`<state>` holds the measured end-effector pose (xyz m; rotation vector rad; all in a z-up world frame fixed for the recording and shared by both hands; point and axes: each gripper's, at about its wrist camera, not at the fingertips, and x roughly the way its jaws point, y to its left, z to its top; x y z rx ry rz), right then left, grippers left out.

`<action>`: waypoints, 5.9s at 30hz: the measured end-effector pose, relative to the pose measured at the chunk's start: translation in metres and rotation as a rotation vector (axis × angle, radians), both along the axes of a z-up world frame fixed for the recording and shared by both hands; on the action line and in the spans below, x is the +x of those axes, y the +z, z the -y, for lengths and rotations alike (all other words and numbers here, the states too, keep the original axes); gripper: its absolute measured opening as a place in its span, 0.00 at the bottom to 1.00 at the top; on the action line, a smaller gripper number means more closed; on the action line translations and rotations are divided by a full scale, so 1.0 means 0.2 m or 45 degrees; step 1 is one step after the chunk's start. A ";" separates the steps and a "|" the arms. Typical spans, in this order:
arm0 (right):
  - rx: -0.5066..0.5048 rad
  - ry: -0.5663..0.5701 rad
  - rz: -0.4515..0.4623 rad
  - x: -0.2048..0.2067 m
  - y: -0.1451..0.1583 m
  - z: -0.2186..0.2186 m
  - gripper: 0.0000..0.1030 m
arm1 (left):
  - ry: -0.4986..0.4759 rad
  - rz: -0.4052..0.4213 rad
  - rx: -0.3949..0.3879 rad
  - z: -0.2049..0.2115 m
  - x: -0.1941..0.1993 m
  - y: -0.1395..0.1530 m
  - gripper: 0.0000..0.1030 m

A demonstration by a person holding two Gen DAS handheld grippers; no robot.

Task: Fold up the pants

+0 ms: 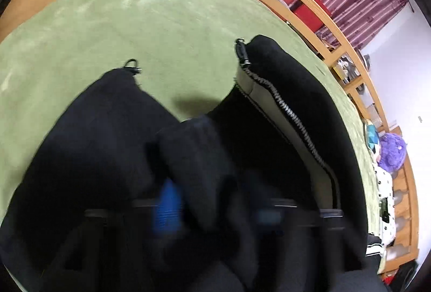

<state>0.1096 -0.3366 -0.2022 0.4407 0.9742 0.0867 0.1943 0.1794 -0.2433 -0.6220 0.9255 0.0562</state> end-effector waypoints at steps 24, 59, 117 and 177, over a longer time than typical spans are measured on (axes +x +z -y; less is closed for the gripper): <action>-0.003 -0.252 0.006 -0.39 0.06 0.42 0.44 | 0.180 -0.054 0.020 -0.29 -0.82 0.01 0.67; 0.305 -0.797 0.064 -0.35 -0.29 1.71 0.82 | 0.254 -0.096 0.197 0.22 -0.88 0.21 0.54; -0.146 -0.267 0.010 -0.43 0.12 0.44 0.68 | 0.315 -0.032 -0.034 -0.38 -0.98 0.08 0.47; -0.444 -0.025 0.005 -0.40 0.03 -0.05 0.76 | 0.223 0.137 0.225 -0.11 -0.83 0.37 0.16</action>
